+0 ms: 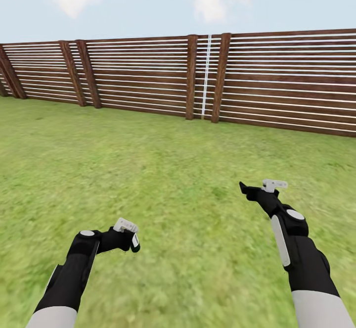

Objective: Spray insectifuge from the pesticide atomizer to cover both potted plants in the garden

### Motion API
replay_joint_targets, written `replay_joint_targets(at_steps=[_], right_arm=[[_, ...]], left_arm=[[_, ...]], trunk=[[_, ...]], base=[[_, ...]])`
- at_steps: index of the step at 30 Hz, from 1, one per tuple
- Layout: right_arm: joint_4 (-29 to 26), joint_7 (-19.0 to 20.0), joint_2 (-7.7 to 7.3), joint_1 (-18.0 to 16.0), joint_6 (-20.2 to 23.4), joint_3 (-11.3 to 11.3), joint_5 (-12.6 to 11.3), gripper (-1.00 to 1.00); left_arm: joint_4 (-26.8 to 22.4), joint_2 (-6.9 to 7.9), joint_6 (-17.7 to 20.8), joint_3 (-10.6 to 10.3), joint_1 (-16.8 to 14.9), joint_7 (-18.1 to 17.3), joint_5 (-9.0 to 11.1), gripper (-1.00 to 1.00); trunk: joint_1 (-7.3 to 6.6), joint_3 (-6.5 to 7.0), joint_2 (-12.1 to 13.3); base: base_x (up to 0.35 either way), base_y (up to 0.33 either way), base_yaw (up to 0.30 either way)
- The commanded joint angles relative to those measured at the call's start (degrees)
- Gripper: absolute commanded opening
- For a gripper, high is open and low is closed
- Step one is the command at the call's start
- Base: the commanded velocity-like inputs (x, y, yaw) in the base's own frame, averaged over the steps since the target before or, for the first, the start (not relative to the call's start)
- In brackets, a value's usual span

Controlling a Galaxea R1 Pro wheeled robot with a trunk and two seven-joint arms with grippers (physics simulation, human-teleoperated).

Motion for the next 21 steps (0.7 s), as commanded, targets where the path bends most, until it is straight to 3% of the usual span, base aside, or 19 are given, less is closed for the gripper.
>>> replay_joint_targets(at_steps=[1,12,21], right_arm=[[-0.1,0.3,-0.08,0.1,0.3,-0.1,-0.2,1.00],[-0.1,0.4,-0.26,0.7,1.0,-0.2,-0.3,1.00],[-0.1,0.3,-0.21,0.7,1.2,-0.2,-0.4,1.00]], left_arm=[[-0.1,-0.07,0.2,0.2,-0.1,-0.5,-0.4,-1.00],[-0.1,-0.07,0.2,0.2,0.0,-0.5,-0.4,-1.00],[0.0,-0.07,0.2,0.2,-0.1,-0.5,-0.4,-1.00]], trunk=[[0.03,-0.06,0.0],[0.03,-0.03,0.0],[0.03,0.19,0.0]], base=[[0.347,0.000,0.000],[0.348,0.000,-0.011],[0.348,0.000,-0.226]])
